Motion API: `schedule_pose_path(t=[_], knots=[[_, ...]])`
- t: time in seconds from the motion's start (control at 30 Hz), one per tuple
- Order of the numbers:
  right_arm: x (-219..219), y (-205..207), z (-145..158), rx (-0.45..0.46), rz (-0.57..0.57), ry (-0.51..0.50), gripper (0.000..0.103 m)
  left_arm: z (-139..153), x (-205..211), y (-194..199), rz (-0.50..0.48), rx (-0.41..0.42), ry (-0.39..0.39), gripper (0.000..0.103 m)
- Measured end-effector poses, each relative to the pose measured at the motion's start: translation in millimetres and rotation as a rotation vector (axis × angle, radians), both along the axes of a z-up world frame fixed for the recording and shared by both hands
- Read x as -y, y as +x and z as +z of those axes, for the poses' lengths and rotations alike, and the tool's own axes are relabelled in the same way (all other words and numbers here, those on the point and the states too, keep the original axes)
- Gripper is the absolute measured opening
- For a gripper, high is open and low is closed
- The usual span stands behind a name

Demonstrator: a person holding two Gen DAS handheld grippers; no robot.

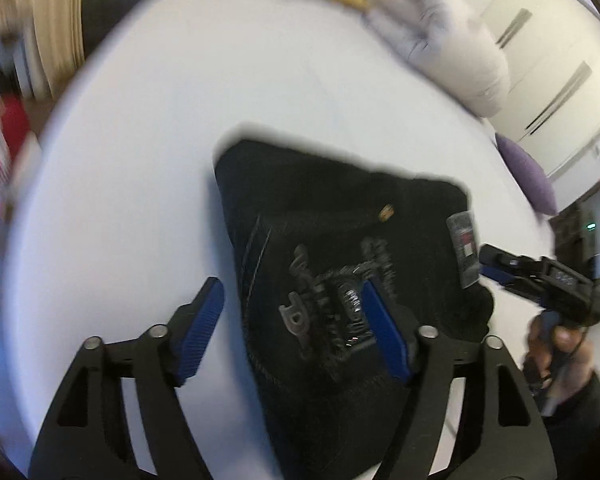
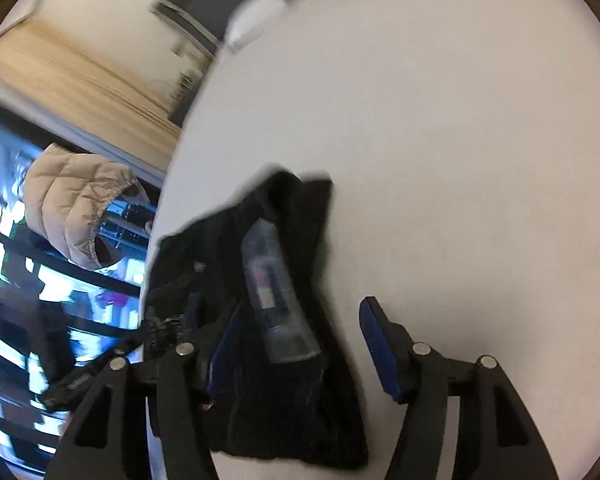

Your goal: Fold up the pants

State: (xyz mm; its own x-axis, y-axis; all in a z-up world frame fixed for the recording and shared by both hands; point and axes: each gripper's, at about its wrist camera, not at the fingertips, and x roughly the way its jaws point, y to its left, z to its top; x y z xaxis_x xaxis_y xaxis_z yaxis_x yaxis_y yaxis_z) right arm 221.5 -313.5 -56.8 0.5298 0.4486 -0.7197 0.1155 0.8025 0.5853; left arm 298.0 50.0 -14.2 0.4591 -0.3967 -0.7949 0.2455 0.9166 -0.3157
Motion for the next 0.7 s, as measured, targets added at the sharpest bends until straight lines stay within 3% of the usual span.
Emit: schedule_pose_path(t=[0.07, 0.13, 0.2, 0.23, 0.37, 0.47, 0.53, 0.63, 0.7], knots=[[-6, -24, 34, 0.098, -0.031, -0.084, 0.076, 43, -2, -36, 0.047, 0.172, 0.046, 0.102], [-16, -55, 73, 0.223, -0.073, -0.203, 0.082, 86, 3, -75, 0.092, 0.351, 0.086, 0.103], [-30, -88, 109, 0.354, -0.112, -0.297, 0.093, 117, 4, -111, 0.129, 0.466, 0.14, 0.103], [-33, -105, 127, 0.425, -0.135, -0.335, 0.103, 138, 14, -128, 0.167, 0.532, 0.201, 0.103], [-63, -156, 191, 0.671, -0.186, -0.431, 0.103, 186, 9, -207, 0.263, 0.7, 0.232, 0.103], [-75, -188, 225, 0.787, -0.236, -0.507, 0.103, 212, 10, -256, 0.267, 0.797, 0.282, 0.103], [-82, -207, 245, 0.836, -0.249, -0.523, 0.103, 221, 14, -281, 0.298, 0.818, 0.327, 0.103], [-88, -232, 268, 0.841, -0.24, -0.52, 0.103, 227, 11, -300, 0.382, 0.791, 0.436, 0.103], [-95, -241, 278, 0.834, -0.242, -0.54, 0.103, 228, 12, -307, 0.379, 0.762, 0.455, 0.103]])
